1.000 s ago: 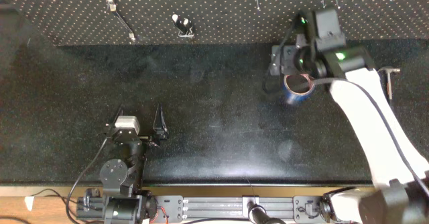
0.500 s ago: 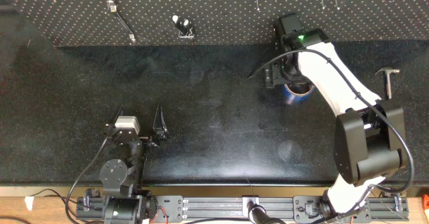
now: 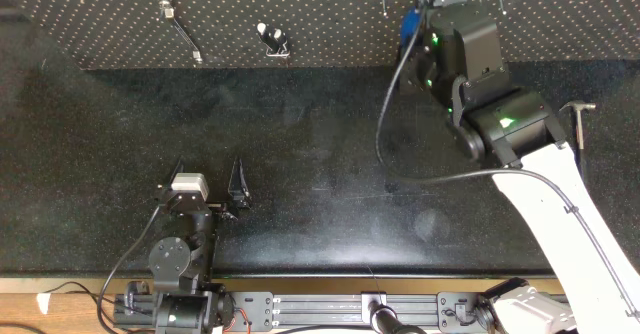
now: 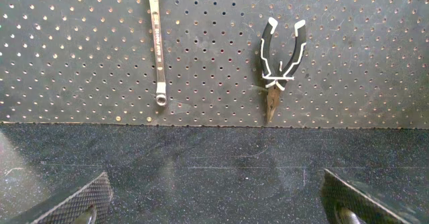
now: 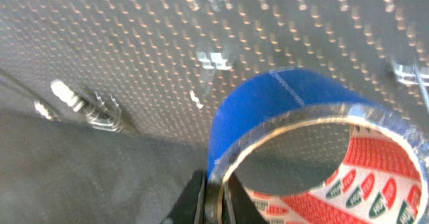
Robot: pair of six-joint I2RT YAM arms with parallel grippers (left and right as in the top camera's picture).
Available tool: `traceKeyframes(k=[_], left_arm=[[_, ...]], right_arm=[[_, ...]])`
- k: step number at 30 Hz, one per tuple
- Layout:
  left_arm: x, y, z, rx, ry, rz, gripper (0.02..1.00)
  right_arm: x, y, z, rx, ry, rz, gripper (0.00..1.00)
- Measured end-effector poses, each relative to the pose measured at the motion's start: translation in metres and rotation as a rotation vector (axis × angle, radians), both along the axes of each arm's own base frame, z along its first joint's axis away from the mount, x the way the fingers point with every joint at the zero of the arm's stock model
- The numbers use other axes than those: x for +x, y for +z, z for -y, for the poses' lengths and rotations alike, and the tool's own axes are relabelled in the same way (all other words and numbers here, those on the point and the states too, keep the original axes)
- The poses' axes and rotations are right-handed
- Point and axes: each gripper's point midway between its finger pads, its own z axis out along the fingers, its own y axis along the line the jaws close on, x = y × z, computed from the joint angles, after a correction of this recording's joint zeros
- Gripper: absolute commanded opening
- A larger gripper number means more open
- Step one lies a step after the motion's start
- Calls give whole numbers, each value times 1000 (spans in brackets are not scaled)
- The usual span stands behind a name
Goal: Place Tools Onto Pegboard
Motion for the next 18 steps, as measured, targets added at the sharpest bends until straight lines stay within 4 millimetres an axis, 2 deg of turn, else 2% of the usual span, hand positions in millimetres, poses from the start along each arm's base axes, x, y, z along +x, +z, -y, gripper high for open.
traceKeyframes(k=[2,3,7,8,11,12,15,18], left_arm=[[0,0,0,0,0,-1,996],[0,0,0,0,0,0,996],[0,0,0,0,0,-1,996],[0,0,0,0,0,-1,996],[0,0,0,0,0,0,996],[0,0,0,0,0,0,996],[0,0,0,0,0,-1,996],[0,0,0,0,0,0,996]], right_arm=[[5,4,-18,16,32,36,75],[14,1,-30,15,54,59,75],[41,-19,-49,-4,78,83,75],[49,-31,-53,-21,84,76,75],[61,-45,-59,-36,82,80,75],[63,-49,-60,-41,83,76,248],[67,-57,-60,-54,79,70,246],[67,-59,-60,-58,81,68,200]])
